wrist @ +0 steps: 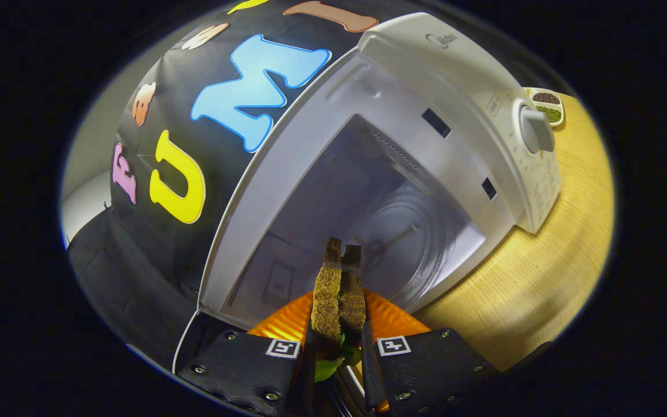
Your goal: Open the microwave, put the food inside, and close the microwave door.
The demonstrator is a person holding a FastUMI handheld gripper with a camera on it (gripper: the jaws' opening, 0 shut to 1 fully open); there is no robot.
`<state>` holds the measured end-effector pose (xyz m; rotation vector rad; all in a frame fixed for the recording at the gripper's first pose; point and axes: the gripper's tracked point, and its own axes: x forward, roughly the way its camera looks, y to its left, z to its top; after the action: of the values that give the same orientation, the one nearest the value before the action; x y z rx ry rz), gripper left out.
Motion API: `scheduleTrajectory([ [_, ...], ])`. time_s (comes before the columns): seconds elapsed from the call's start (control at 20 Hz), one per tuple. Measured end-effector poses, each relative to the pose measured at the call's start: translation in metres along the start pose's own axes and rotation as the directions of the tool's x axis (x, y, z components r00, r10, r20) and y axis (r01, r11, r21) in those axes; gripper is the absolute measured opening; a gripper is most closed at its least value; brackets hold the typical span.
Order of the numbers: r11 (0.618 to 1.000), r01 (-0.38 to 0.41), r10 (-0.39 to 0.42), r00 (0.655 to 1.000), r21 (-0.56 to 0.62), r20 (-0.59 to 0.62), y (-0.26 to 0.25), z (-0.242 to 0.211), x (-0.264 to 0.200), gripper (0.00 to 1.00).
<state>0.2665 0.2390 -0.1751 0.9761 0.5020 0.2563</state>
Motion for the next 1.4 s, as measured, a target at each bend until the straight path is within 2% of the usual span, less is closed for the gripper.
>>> scheduleTrajectory([
  [0.25,0.999,0.013,-0.009,0.997,-0.047,0.074,-0.004,0.002,0.036,0.34],
  [0.4,0.995,0.048,-0.036,0.990,-0.091,0.133,-0.010,0.013,0.052,0.35],
  [0.6,0.973,0.148,-0.119,0.979,-0.175,0.167,-0.030,0.026,0.056,0.43],
  [0.75,0.951,0.188,-0.141,0.971,-0.246,0.196,-0.033,0.038,0.042,0.99],
  [1.0,0.872,0.281,-0.187,0.948,-0.400,0.258,-0.041,0.062,0.006,0.97],
  [1.4,0.795,0.321,-0.226,0.944,-0.515,0.240,-0.049,0.064,-0.060,0.97],
])
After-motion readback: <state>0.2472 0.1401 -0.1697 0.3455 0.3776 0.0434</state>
